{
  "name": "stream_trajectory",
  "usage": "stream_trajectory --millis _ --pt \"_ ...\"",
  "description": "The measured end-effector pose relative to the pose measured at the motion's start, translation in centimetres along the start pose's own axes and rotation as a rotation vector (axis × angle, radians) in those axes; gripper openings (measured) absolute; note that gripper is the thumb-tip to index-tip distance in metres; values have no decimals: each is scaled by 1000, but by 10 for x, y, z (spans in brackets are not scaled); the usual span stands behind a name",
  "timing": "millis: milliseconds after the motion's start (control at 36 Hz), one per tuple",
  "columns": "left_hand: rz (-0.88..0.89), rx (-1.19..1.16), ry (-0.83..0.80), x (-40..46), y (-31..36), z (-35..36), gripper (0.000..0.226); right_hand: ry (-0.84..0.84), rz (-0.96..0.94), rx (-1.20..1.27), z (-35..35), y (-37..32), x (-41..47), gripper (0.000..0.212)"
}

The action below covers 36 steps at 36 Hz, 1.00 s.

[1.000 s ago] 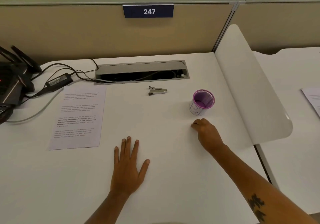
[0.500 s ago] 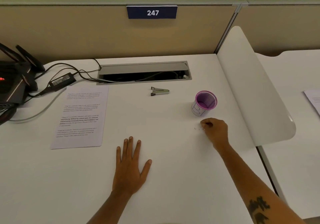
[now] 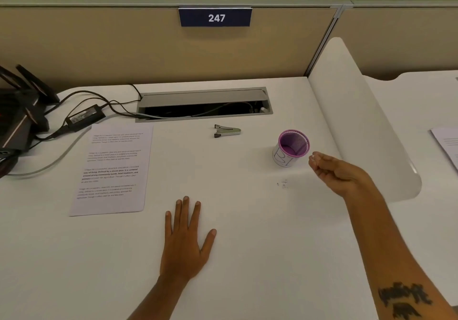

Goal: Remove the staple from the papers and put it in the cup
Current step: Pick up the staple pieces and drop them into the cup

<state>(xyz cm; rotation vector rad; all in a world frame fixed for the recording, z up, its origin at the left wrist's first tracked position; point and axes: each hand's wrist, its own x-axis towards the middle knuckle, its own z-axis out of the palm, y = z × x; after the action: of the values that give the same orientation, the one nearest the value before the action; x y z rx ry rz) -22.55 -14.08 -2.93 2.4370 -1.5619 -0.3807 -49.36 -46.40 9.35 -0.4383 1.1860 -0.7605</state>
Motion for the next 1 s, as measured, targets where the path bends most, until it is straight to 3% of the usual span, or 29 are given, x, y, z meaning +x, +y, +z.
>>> stream_trajectory --millis 139,222,417,611,722,1000 --pt "0 -10 6 0 -1 -1 85 -47 -101 -248 25 -24 5 15" --pt "1 -6 7 0 0 0 85 9 -164 -395 36 -29 15 10" --pt "-5 -1 4 0 0 0 85 142 -427 -965 61 -30 20 13" --pt "-4 4 -4 1 -1 1 85 139 -613 -1418 68 -28 25 22" --pt "-1 4 -2 1 -1 0 85 134 -662 -1550 69 -29 28 22" --pt "2 -5 2 0 0 -2 85 84 -835 -1544 62 -24 28 16"
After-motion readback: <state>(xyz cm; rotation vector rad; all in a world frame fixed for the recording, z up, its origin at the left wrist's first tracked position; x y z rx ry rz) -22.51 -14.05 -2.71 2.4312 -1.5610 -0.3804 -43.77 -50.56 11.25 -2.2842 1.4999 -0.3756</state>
